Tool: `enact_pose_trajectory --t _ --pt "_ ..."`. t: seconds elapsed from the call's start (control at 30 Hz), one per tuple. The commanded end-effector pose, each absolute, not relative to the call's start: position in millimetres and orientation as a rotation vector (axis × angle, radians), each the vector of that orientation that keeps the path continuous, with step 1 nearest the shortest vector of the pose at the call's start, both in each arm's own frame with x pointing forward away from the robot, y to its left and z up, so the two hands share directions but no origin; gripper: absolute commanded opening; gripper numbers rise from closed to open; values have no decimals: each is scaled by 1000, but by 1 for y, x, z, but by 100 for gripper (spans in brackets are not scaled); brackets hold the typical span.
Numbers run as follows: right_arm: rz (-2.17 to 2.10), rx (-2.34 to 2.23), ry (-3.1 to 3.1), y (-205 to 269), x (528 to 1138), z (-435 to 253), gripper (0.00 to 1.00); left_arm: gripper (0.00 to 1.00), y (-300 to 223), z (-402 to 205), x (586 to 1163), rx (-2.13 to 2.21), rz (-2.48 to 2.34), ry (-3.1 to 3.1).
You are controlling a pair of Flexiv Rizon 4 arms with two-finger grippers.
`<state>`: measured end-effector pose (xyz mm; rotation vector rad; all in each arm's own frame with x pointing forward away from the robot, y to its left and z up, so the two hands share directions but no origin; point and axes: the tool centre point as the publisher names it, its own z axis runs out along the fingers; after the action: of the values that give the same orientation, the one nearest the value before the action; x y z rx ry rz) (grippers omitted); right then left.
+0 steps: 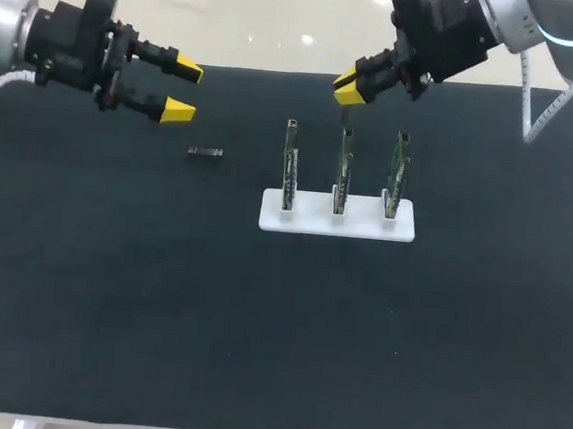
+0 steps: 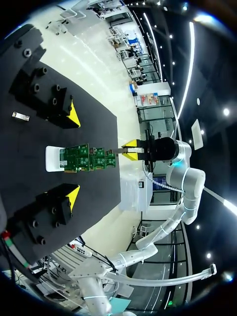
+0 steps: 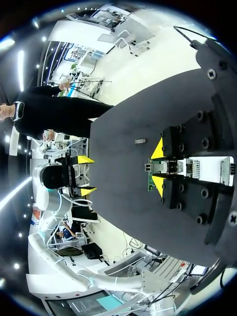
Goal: Pick up the optical module with the left hand, and insert it into the network port with the right hand.
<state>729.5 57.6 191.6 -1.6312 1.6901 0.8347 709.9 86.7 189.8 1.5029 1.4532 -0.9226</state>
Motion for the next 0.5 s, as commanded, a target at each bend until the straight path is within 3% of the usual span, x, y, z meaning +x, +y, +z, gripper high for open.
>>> enact_pose_trajectory --t 0.03,0.5 --pt "835 -1625 1691 57 728 190 0 100 87 189 708 1499 -917 1452" --pt "830 -1617 1703 54 727 188 0 100 87 189 708 1499 -917 1452"
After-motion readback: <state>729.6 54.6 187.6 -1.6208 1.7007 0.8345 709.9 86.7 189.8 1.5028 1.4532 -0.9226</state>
